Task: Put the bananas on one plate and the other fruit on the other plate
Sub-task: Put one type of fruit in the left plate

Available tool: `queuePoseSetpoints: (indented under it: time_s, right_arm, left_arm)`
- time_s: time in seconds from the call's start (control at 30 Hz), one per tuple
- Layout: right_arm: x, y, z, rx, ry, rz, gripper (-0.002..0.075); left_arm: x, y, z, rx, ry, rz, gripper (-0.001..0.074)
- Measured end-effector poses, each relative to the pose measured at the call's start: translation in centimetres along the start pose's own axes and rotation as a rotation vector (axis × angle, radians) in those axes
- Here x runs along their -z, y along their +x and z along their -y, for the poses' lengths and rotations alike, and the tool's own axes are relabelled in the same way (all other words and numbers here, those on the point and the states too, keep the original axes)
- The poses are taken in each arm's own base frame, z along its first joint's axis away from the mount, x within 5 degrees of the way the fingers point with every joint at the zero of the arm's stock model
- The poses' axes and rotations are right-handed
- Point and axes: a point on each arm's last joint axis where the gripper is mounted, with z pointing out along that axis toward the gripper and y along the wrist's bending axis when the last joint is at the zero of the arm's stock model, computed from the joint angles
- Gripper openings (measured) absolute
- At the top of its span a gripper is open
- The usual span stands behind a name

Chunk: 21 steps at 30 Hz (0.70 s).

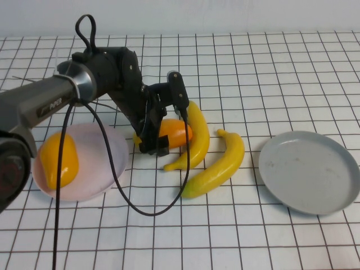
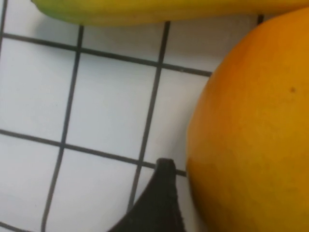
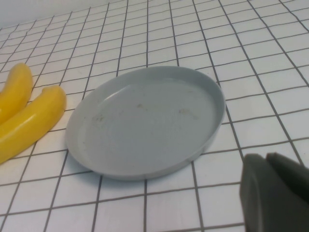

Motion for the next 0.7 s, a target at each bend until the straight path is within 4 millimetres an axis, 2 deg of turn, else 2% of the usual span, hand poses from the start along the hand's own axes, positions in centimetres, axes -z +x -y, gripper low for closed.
queuePoseSetpoints:
  time_s: [0.1,0.23,0.37,0.5,0.7]
  right_arm:
    - [0.0,0.0,0.0,0.000,0.000,0.000,-0.0016]
    - [0.0,0.0,0.0,0.000,0.000,0.000,-0.0016]
    - [0.0,0.0,0.0,0.000,0.000,0.000,-0.0016]
    - [0.0,0.0,0.0,0.000,0.000,0.000,-0.0016]
    - [0.0,0.0,0.0,0.000,0.000,0.000,-0.0016]
  left_arm:
    - [0.1,-0.1,-0.1,0.064,-0.004,0.002,0.0657]
    - [1.6,-0.6,-0.6,0.196,0.000,-0.016,0.0535]
    - [4.3,-1.1,-1.1,0.341,0.008,-0.047,0.0537]
    - [6.7,-0.7,-0.6,0.468,0.030,-0.117,0.0537]
    - [9.4,1.8,-0.3,0.642,-0.008,-0.162,0.0537]
